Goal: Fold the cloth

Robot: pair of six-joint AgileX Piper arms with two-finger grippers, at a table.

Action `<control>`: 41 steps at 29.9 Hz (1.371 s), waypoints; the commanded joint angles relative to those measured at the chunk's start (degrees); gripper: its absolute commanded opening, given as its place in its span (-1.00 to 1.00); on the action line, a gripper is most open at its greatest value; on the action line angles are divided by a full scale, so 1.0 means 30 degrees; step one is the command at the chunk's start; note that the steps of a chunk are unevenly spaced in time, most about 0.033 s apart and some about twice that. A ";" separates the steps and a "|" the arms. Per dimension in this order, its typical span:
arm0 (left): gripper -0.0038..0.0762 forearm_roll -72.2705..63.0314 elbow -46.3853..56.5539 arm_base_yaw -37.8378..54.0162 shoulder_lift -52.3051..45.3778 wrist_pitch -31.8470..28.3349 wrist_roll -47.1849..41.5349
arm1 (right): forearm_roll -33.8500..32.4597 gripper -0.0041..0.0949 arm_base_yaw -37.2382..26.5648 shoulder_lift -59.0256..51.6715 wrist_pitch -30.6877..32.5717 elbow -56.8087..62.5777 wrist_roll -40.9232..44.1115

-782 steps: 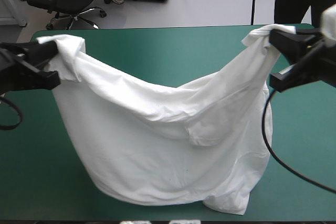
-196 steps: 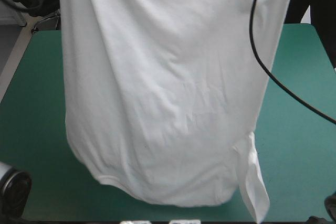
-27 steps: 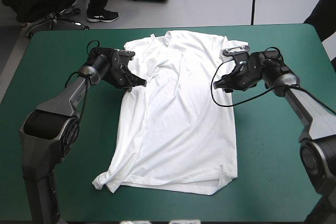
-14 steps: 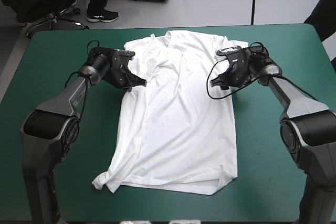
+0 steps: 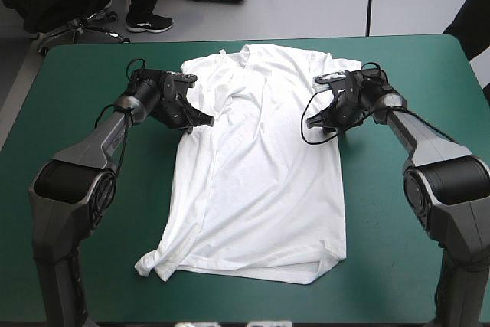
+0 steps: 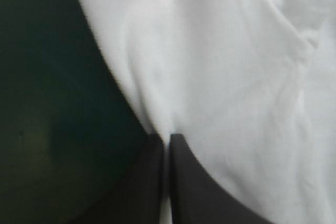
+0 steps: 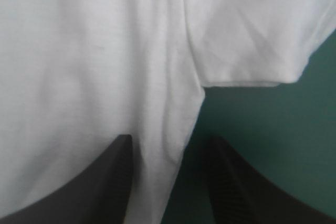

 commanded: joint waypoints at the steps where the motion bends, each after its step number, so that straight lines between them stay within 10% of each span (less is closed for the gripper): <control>1: -0.95 -0.0756 -0.0243 -0.0271 -0.0661 0.0372 -0.0049 | 0.1426 -0.45 0.0049 -0.0540 -0.0192 -0.0319 -0.0775; 6: -0.95 -0.0756 -0.0243 -0.0271 -0.0661 0.0346 -0.0049 | 0.2233 -0.95 0.0049 -0.0540 -0.0274 -0.0319 -0.1234; 41: -0.95 -0.2074 -0.0243 -0.0271 -1.5646 0.1415 0.0285 | 0.2395 -0.95 0.0049 -1.5299 0.2636 -0.1066 -0.1051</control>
